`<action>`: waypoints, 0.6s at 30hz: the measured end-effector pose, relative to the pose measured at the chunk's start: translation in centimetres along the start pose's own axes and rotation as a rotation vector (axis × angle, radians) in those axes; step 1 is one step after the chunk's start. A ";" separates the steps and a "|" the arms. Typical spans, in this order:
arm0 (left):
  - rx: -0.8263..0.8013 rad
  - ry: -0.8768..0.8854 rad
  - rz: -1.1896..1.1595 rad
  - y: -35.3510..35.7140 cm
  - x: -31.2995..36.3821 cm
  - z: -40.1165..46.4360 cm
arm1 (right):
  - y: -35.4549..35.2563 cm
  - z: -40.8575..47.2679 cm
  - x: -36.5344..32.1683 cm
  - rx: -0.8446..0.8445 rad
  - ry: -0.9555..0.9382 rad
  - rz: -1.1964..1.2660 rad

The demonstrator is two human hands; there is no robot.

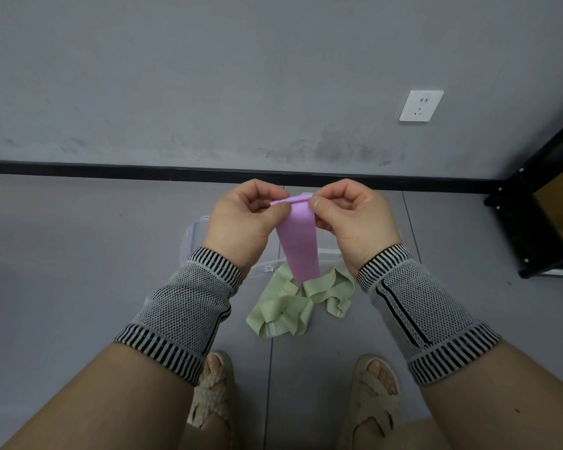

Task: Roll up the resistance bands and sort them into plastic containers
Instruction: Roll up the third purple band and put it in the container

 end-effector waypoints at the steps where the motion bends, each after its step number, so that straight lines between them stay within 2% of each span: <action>1: -0.004 0.006 0.009 0.0 0.0 0.0 | 0.0 0.0 0.0 0.003 -0.001 -0.001; 13: -0.026 0.040 0.119 -0.2 0.2 -0.1 | -0.2 0.0 0.0 -0.038 0.012 -0.024; 18: -0.055 0.051 0.139 -0.2 0.1 0.0 | -0.1 0.0 0.2 -0.151 0.057 -0.028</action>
Point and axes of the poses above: each hand's wrist, its own z-axis towards the middle knuckle, its own y-axis out of the palm, x = y × z, the point moved 3 cm from there along z, towards the middle knuckle, and after that the axes turned 7 degrees about x, right-handed, at the moved point
